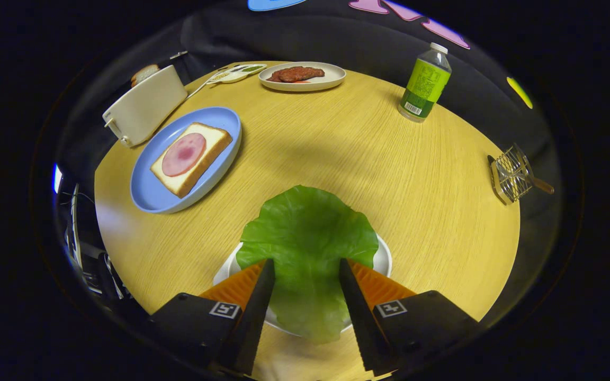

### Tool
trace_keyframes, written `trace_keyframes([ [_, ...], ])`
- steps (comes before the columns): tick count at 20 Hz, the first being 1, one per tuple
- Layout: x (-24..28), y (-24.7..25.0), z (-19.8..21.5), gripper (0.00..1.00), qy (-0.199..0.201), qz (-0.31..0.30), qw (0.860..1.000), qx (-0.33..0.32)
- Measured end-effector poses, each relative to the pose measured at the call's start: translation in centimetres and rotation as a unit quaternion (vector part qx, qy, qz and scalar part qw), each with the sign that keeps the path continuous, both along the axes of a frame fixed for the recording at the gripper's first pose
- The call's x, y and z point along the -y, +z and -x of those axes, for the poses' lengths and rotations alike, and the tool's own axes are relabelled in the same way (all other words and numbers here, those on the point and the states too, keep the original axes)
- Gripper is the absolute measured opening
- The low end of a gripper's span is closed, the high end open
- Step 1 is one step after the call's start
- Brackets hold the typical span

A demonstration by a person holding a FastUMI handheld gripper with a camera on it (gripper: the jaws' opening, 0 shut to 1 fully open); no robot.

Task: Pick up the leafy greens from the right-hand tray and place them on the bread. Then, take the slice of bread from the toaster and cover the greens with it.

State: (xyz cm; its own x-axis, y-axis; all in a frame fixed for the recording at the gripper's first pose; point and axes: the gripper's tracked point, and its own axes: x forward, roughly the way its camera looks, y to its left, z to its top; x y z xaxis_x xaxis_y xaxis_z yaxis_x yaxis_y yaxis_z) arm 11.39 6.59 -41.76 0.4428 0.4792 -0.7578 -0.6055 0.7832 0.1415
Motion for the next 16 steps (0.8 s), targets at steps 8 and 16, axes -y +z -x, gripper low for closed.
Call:
trace_keyframes([
  [8, 0.5, 1.3, -0.1, 0.08, -0.024, -0.007, 1.000, 0.011],
  [16, -1.0, 8.7, 0.9, 0.08, -0.049, -0.053, 0.996, 0.042],
])
